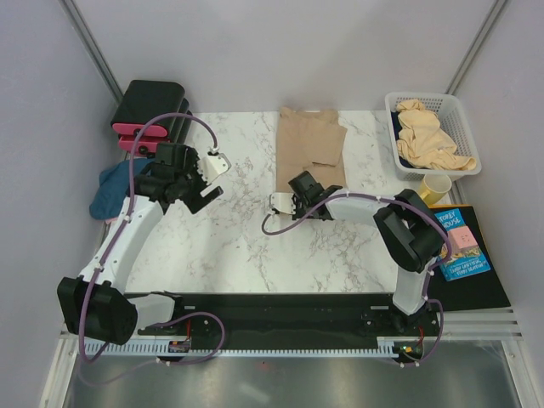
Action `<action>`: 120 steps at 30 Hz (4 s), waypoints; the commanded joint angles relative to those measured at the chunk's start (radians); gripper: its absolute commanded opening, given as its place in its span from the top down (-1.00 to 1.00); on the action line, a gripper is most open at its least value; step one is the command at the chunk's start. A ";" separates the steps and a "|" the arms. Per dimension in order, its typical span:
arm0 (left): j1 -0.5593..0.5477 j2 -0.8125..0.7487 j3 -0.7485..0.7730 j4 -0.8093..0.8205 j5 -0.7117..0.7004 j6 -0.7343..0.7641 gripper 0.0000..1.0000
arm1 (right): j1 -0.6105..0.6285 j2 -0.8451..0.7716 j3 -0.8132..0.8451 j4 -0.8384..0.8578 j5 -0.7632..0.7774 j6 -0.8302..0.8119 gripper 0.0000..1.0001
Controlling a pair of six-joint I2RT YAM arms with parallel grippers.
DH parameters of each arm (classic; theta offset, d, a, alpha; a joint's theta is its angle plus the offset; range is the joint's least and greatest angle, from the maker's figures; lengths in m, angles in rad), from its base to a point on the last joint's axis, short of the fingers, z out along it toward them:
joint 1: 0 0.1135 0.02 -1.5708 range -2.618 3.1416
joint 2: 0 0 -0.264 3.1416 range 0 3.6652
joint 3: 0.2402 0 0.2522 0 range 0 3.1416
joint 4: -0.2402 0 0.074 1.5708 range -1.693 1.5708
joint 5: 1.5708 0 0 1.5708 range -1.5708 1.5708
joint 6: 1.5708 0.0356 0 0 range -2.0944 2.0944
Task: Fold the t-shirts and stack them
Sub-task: Grab one side of the 2/3 rectangular tshirt with right arm, then fold the long partially folded tshirt into a neat square
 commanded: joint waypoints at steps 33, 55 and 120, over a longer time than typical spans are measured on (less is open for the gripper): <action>-0.001 0.000 0.045 0.075 0.042 0.045 -0.99 | -0.011 -0.033 0.540 -0.632 -0.008 -0.160 1.00; -0.001 0.020 0.022 0.087 0.034 0.040 -0.99 | -0.096 0.168 0.726 -0.469 0.015 -0.244 1.00; -0.003 0.139 0.103 0.054 0.065 0.005 -0.99 | -0.274 0.438 0.693 0.518 0.467 -0.186 -0.96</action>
